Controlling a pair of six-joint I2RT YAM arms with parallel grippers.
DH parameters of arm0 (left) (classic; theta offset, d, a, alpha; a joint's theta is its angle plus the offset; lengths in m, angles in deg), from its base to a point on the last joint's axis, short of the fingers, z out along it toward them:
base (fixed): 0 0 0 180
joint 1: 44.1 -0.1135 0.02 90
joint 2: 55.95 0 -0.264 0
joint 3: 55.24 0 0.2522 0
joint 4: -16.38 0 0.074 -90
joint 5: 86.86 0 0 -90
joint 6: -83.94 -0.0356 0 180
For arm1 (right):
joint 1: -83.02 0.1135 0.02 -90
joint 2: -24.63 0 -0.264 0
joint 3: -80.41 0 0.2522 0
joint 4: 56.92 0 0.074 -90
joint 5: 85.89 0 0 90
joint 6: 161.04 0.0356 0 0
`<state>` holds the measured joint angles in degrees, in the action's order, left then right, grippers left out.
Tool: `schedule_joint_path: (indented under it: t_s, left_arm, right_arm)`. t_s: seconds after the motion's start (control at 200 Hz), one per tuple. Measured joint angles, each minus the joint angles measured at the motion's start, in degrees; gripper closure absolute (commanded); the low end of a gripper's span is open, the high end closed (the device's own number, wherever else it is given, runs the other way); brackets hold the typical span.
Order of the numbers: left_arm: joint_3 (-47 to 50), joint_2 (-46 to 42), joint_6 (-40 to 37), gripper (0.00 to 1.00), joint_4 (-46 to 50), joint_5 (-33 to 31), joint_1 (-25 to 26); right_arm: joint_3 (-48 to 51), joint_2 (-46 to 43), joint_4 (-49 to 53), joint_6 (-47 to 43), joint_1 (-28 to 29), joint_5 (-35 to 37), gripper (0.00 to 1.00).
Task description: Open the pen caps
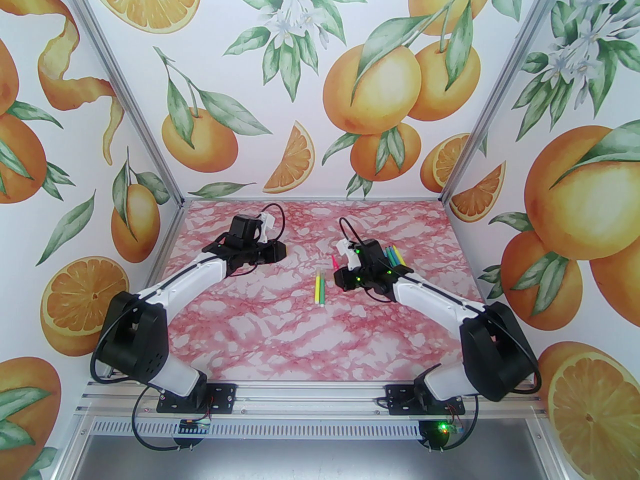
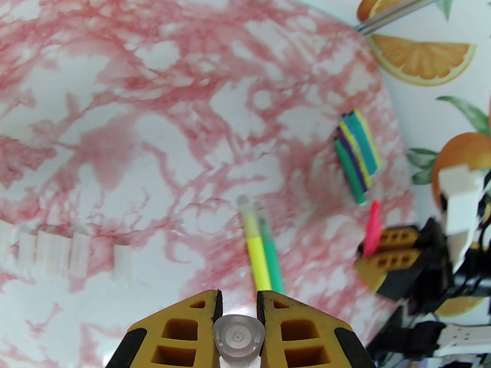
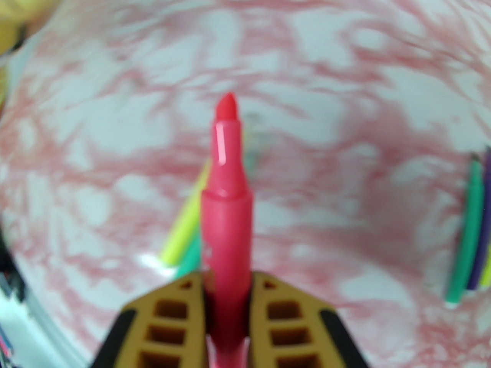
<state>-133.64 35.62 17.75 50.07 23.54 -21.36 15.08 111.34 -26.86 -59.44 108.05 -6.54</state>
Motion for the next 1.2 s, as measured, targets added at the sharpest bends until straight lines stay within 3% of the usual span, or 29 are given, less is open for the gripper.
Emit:
schedule_joint_path:
  t_s: [0.28,0.585,1.201]
  left_arm:
    - [-4.0,6.9,-4.5,1.0,8.3,-6.5,3.8]
    - [-8.9,13.4,-6.4,1.0,13.7,-11.2,5.4]
    - [-11.4,20.3,-8.1,0.97,15.8,-11.9,5.6]
  right_arm:
    - [-2.0,3.5,4.0,0.5,-2.7,9.2,1.0]
    - [-2.5,6.2,5.3,0.6,-4.5,12.9,1.0]
    - [-7.5,13.1,8.7,0.3,-7.0,17.8,0.99]
